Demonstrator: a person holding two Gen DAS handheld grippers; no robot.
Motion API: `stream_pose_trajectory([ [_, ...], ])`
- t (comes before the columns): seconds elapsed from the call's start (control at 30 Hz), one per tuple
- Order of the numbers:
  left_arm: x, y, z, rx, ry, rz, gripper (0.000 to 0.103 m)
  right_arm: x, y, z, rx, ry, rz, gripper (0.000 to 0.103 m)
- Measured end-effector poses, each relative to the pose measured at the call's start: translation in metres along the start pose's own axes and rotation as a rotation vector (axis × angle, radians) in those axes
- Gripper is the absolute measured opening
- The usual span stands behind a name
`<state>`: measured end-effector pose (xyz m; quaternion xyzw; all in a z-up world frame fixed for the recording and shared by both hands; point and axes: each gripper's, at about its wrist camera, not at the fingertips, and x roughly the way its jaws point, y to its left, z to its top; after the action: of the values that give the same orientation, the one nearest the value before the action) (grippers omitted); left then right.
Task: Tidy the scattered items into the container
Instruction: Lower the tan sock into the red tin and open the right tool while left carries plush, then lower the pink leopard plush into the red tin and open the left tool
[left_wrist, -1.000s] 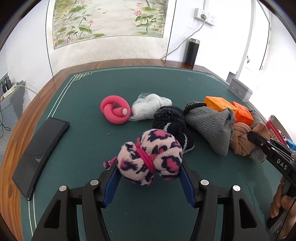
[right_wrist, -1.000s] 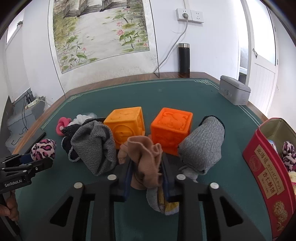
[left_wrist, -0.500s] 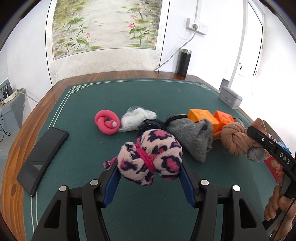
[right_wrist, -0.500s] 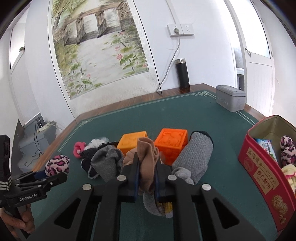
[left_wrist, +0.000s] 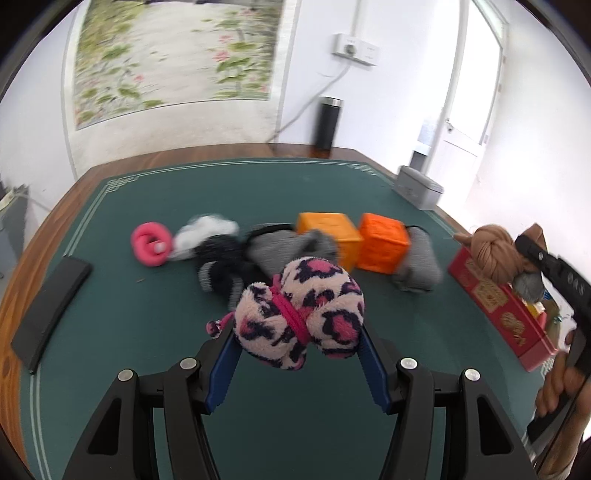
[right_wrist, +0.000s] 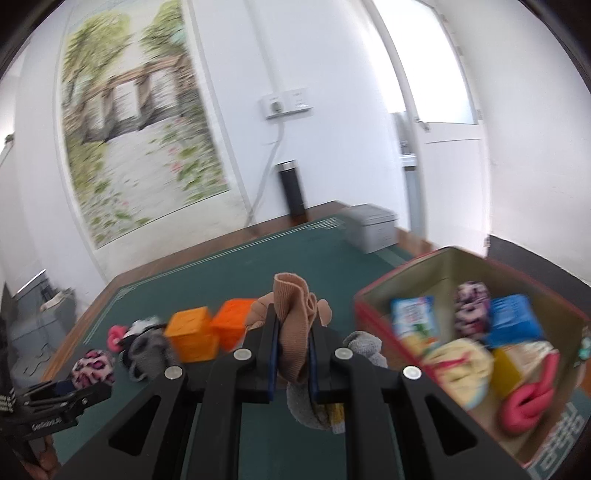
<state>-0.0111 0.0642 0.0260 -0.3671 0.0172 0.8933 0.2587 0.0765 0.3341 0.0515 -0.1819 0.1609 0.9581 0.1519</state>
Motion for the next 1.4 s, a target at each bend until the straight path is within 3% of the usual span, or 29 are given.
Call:
stream_pose_trajectory([
  [0.23,0.011,-0.036,-0.001,0.034,0.027,-0.040,0.062,0.007,-0.052,0.041,-0.015,0.005,-0.154,0.014],
  [0.43,0.019,-0.052,0.002,0.055,0.048,-0.053,0.062,0.029,-0.074,0.044,-0.009,0.059,-0.199,0.015],
  [0.57,0.024,-0.060,0.005,0.070,0.061,-0.061,0.062,0.041,-0.086,0.039,0.030,0.102,-0.198,0.022],
  [0.63,0.027,-0.063,0.008,0.073,0.067,-0.067,0.062,0.038,-0.092,0.037,0.055,0.091,-0.191,0.038],
  [0.7,0.028,-0.066,0.010,0.077,0.071,-0.070,0.062,0.030,-0.096,0.036,0.076,0.059,-0.197,0.068],
  [0.73,0.029,-0.068,0.011,0.083,0.073,-0.072,0.062,0.023,-0.097,0.035,0.080,0.035,-0.206,0.070],
  [0.93,0.033,-0.093,0.021,0.131,0.088,-0.102,0.062,-0.012,-0.098,0.030,0.078,-0.064,-0.235,0.072],
  [1.23,0.036,-0.164,0.042,0.242,0.071,-0.209,0.062,-0.042,-0.128,0.008,0.186,-0.061,-0.199,0.072],
  [1.4,0.055,-0.213,0.048,0.289,0.098,-0.303,0.062,-0.061,-0.149,-0.002,0.215,-0.081,-0.249,0.073],
])
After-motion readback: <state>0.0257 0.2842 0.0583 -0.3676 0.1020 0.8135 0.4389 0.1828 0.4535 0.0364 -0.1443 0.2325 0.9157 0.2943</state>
